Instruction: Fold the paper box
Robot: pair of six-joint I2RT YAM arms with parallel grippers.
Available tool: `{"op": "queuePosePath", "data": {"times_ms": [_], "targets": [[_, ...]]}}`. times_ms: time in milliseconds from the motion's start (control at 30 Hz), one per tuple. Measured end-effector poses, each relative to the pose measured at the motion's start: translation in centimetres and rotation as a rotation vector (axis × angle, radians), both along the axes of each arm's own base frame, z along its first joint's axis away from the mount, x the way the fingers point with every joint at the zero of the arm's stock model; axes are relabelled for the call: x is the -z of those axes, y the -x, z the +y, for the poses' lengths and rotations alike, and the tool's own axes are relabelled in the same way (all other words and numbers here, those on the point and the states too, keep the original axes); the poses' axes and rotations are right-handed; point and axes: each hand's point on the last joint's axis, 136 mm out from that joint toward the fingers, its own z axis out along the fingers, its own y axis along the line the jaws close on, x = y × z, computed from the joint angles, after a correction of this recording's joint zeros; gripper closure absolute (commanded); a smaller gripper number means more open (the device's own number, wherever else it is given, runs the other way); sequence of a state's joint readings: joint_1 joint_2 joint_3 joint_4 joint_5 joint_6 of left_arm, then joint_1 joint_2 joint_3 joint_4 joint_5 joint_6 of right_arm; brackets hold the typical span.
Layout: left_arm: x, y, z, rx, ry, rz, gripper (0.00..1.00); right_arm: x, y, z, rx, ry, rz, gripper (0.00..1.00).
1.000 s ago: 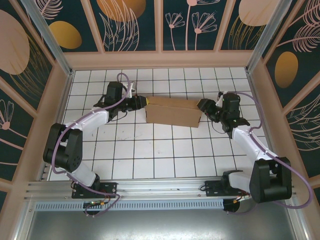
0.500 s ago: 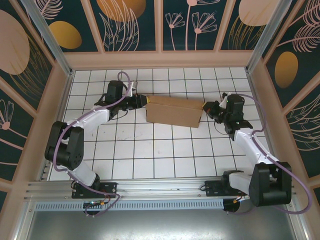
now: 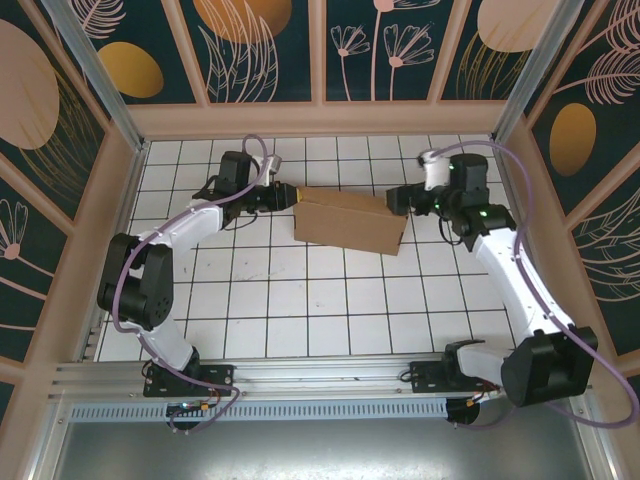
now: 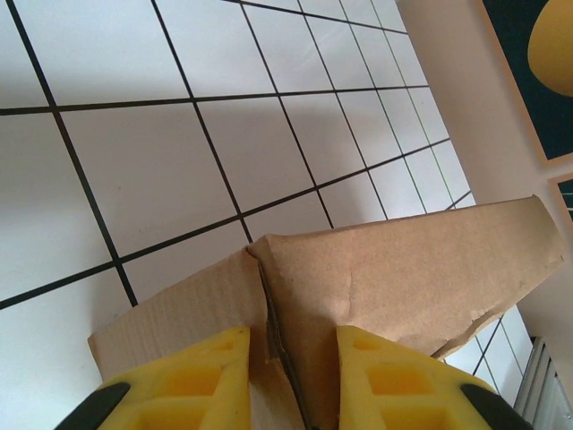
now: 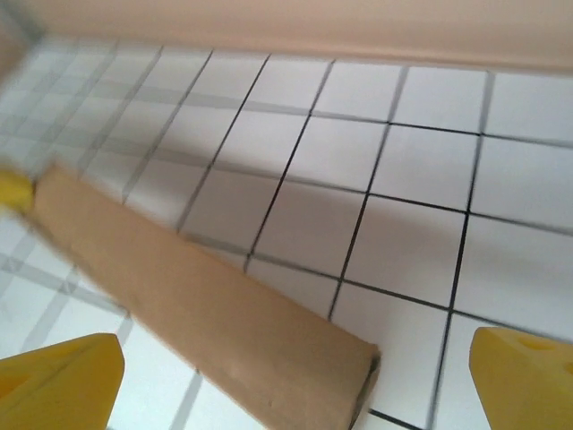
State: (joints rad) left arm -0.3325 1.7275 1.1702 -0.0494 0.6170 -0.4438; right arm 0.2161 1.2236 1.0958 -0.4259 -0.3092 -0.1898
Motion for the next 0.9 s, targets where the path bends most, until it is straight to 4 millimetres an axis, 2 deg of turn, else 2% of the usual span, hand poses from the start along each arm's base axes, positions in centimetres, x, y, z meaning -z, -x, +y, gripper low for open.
{"op": "queuePosePath", "data": {"times_ms": [67,133,200,367,533,900], "targets": [[0.0,0.0,0.0,0.006,-0.008,-0.001,0.77,1.4,0.7,1.4,-0.141,0.113,0.003,0.01],[0.0,0.0,0.0,0.013,-0.017,-0.001,0.77,2.9,0.9,1.9,-0.255,0.198,0.023,0.01],[0.0,0.0,0.0,0.017,-0.022,0.0,0.77,4.1,0.4,1.4,-0.336,0.259,0.05,0.01],[0.0,0.1,0.1,0.025,-0.032,0.002,0.77,5.2,-1.9,-0.6,-0.423,0.347,0.088,0.01],[0.0,0.1,0.0,0.031,-0.04,0.003,0.77,6.7,-2.1,-0.7,-0.512,0.362,0.143,0.01],[-0.1,-0.8,-0.3,0.041,-0.046,-0.017,0.78,6.7,-1.3,-0.1,-0.587,0.338,0.144,0.01]]}}
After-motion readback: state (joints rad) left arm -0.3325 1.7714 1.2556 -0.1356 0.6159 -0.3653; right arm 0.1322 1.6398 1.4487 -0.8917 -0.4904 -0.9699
